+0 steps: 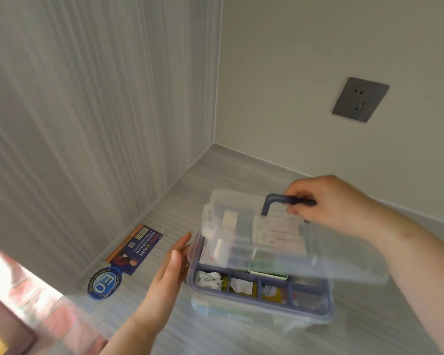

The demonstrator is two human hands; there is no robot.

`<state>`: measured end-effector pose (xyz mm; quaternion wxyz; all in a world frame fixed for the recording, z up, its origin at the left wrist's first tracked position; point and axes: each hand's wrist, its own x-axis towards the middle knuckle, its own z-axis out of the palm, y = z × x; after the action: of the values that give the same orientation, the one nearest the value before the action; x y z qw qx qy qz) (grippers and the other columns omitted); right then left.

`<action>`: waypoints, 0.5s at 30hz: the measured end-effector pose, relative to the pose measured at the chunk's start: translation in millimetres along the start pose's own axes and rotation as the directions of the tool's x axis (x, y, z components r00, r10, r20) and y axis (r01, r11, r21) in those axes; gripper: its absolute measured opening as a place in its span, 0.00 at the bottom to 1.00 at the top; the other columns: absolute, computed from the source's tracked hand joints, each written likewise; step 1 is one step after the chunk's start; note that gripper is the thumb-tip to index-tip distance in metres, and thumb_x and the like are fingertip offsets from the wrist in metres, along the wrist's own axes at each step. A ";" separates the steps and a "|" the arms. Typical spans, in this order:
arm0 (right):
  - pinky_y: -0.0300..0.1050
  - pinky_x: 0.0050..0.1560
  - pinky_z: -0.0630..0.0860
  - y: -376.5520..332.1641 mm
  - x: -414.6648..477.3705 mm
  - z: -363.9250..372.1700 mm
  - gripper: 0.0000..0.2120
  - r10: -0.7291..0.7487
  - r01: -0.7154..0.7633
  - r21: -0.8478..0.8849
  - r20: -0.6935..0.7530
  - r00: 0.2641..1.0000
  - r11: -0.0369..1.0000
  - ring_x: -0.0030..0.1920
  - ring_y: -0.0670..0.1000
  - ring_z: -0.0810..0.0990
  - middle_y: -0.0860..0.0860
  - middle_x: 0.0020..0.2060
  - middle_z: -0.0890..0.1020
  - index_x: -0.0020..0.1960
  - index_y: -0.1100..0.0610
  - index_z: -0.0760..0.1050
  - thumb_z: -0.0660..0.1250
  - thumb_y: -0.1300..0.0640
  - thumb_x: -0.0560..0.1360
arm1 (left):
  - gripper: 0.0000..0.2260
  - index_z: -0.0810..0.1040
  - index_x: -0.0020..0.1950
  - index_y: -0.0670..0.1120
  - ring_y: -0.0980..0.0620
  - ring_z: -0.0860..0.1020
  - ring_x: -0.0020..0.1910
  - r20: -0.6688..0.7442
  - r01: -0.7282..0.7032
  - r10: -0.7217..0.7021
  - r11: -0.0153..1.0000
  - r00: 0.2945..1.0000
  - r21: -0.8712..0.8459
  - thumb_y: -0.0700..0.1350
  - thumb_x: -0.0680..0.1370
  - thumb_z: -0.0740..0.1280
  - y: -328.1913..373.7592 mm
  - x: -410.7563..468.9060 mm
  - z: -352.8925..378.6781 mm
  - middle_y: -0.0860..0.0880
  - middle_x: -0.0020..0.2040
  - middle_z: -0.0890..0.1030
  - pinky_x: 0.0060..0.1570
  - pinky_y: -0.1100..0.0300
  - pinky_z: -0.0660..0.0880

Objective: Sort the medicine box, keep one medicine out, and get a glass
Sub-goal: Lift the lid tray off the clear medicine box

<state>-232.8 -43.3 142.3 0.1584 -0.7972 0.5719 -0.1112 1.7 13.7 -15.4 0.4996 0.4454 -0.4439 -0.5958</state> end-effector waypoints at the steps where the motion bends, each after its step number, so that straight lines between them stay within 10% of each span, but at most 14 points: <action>1: 0.40 0.35 0.67 3.7 3.5 -5.9 0.06 0.010 -0.010 0.007 -0.054 0.998 1.000 0.32 0.47 0.73 0.41 0.26 0.74 0.39 0.51 0.77 0.67 0.62 0.69 | 0.30 0.69 0.58 0.56 0.54 0.72 0.60 -0.021 0.017 -0.017 1.000 1.000 0.011 0.70 0.61 0.64 2.6 -0.3 1.9 0.53 0.59 0.75 0.61 0.58 0.65; 3: 0.43 0.40 0.70 12.6 13.4 -13.5 0.04 0.039 -0.036 0.022 -0.163 0.986 0.999 0.36 0.52 0.77 0.49 0.30 0.78 0.42 0.54 0.78 0.67 0.62 0.69 | 0.10 0.70 0.54 0.63 0.62 0.71 0.60 -0.075 0.024 -0.015 0.992 0.997 0.122 0.56 0.73 0.59 8.8 -0.9 6.7 0.61 0.57 0.74 0.56 0.70 0.67; 6: 0.48 0.45 0.72 30.3 33.7 -12.0 0.06 0.081 -0.092 -0.033 -0.261 0.962 0.995 0.44 0.60 0.79 0.58 0.41 0.83 0.47 0.57 0.78 0.65 0.63 0.70 | 0.14 0.72 0.53 0.59 0.60 0.70 0.59 -0.147 -0.085 0.156 0.912 0.977 0.401 0.40 0.75 0.62 12.7 7.4 10.6 0.60 0.57 0.72 0.56 0.70 0.65; 15: 0.47 0.44 0.71 104.4 99.1 41.8 0.10 0.224 -0.237 -0.013 -0.278 0.934 0.971 0.48 0.62 0.78 0.62 0.47 0.83 0.50 0.60 0.79 0.61 0.63 0.73 | 0.17 0.68 0.65 0.49 0.58 0.61 0.67 0.112 -0.273 0.316 0.528 0.942 0.804 0.42 0.76 0.61 41.3 71.6 39.6 0.54 0.66 0.68 0.65 0.66 0.53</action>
<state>-277.5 -162.7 63.6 0.0710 -0.7049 0.6803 -0.1878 -36.1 -58.3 26.8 0.3446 0.5562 -0.7223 -0.2237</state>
